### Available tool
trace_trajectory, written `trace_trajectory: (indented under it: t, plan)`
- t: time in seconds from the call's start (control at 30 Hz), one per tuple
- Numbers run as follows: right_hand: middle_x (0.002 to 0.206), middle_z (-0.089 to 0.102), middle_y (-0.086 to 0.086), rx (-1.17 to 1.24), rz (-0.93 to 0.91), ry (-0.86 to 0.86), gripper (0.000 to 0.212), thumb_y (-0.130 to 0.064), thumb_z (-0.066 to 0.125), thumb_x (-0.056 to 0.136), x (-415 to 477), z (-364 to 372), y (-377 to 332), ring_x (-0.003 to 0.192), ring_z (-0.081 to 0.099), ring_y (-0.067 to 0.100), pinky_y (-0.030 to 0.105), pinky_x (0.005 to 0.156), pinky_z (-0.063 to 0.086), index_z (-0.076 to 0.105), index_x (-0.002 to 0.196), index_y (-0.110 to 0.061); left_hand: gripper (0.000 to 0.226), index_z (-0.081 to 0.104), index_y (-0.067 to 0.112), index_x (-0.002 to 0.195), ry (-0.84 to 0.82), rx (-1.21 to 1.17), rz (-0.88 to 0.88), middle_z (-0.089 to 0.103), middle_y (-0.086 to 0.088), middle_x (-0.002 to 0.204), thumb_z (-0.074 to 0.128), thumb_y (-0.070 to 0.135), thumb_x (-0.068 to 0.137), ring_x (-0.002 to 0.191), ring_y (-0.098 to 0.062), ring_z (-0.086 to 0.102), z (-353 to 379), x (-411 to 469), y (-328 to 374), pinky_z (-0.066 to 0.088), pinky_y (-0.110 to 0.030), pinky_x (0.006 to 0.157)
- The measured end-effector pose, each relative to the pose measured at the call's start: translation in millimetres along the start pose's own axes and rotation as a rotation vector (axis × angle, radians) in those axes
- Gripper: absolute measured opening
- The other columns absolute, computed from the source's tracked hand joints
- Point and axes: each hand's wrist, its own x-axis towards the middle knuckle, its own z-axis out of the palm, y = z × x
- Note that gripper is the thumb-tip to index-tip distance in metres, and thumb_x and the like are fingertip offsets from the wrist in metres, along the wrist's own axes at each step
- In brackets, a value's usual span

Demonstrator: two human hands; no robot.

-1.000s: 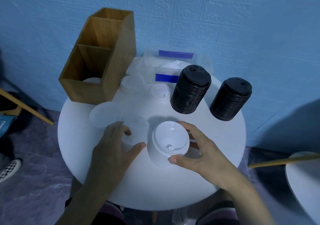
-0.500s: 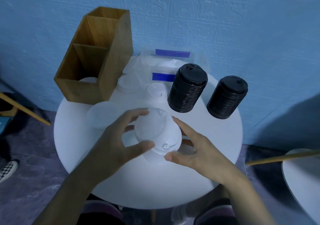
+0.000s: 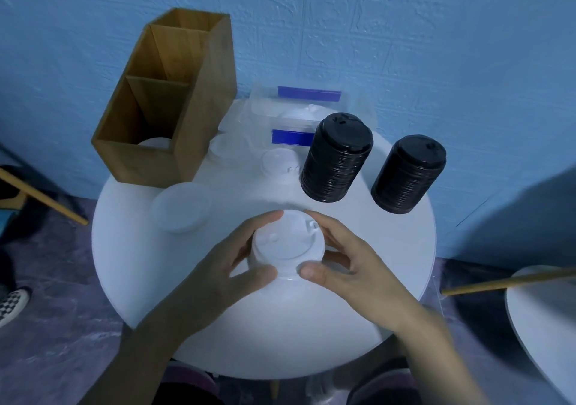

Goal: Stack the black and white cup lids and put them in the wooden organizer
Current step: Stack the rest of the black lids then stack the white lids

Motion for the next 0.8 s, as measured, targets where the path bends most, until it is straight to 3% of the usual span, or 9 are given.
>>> trace_trajectory:
  t: [0.13,0.27,0.37,0.43,0.5,0.57,0.67,0.73,0.8]
  plan:
    - [0.132,0.063,-0.020,-0.022,0.001,0.002,0.062,-0.031,0.081,0.084,-0.8,2.3,2.3,0.128,0.055,0.004,0.028,0.106,0.045,0.050,0.135,-0.047,0.085,0.026,0.074,0.135,0.122,0.141,0.049,0.028,0.054,0.140,0.077,0.041,0.075,0.133,0.023,0.030,10.1,-1.2,-1.9,0.035,-0.006,0.107]
    - [0.133,0.061,-0.020,-0.035,-0.001,0.003,0.065,-0.027,0.081,0.086,-1.0,5.0,2.8,0.127,0.055,0.003,0.028,0.105,0.046,0.047,0.138,-0.048,0.083,0.028,0.072,0.135,0.106,0.067,0.029,0.033,0.052,0.139,0.078,0.044,0.075,0.132,0.021,0.034,11.3,-0.4,-4.5,0.037,-0.004,0.102]
    - [0.137,0.058,-0.018,-0.041,-0.013,0.001,0.072,-0.029,0.079,0.087,0.4,9.5,3.1,0.129,0.054,0.005,0.030,0.107,0.046,0.041,0.145,-0.049,0.072,0.034,0.072,0.134,0.124,0.101,0.042,0.041,0.047,0.139,0.071,0.062,0.073,0.130,0.017,0.042,2.4,-2.3,-5.9,0.040,-0.003,0.098]
    - [0.139,0.058,-0.016,-0.032,-0.011,0.010,0.072,-0.028,0.080,0.087,2.2,10.7,2.2,0.128,0.055,0.006,0.034,0.108,0.047,0.042,0.145,-0.050,0.056,0.048,0.059,0.134,0.245,0.107,0.047,0.052,0.041,0.135,0.059,0.074,0.080,0.123,0.014,0.052,-6.4,-5.7,-7.0,0.041,-0.001,0.091]
    - [0.138,0.058,-0.016,-0.025,-0.013,0.025,0.071,-0.027,0.079,0.088,5.2,10.2,0.8,0.127,0.056,0.007,0.035,0.108,0.048,0.043,0.144,-0.050,0.045,0.059,0.041,0.128,0.496,0.316,0.103,0.059,0.034,0.130,0.054,0.065,0.090,0.118,0.013,0.055,-19.3,-8.2,-12.1,0.041,-0.001,0.092]
    - [0.137,0.059,-0.015,-0.022,-0.018,0.032,0.070,-0.027,0.079,0.088,8.0,9.5,0.7,0.126,0.057,0.006,0.035,0.107,0.049,0.043,0.144,-0.050,0.044,0.066,0.020,0.127,0.655,0.630,0.135,0.065,0.011,0.132,0.060,0.048,0.093,0.123,-0.002,0.055,-34.2,-5.8,-23.3,0.041,-0.017,0.105]
    - [0.138,0.058,-0.015,-0.016,-0.013,0.030,0.070,-0.028,0.079,0.088,10.8,10.3,1.9,0.125,0.058,0.006,0.036,0.106,0.050,0.043,0.144,-0.051,0.054,0.062,0.012,0.135,0.633,0.854,-0.078,0.059,-0.011,0.142,0.065,0.047,0.094,0.136,-0.034,0.048,-49.7,-4.0,-44.6,0.042,-0.053,0.108]
    - [0.139,0.057,-0.014,-0.005,-0.002,0.023,0.071,-0.029,0.078,0.089,11.6,11.7,1.9,0.124,0.058,0.007,0.038,0.106,0.050,0.042,0.144,-0.052,0.051,0.063,0.013,0.134,0.575,0.800,-0.185,0.057,-0.009,0.145,0.067,0.041,0.092,0.143,-0.034,0.040,-53.2,-6.0,-51.8,0.037,-0.054,0.111]
    - [0.141,0.056,-0.014,-0.007,-0.003,0.022,0.071,-0.031,0.078,0.088,12.4,11.9,2.2,0.125,0.057,0.008,0.039,0.107,0.049,0.041,0.145,-0.053,0.039,0.069,0.015,0.126,0.553,0.770,-0.170,0.062,-0.005,0.140,0.072,0.030,0.091,0.143,-0.029,0.041,-50.8,-6.7,-51.3,0.035,-0.045,0.110]
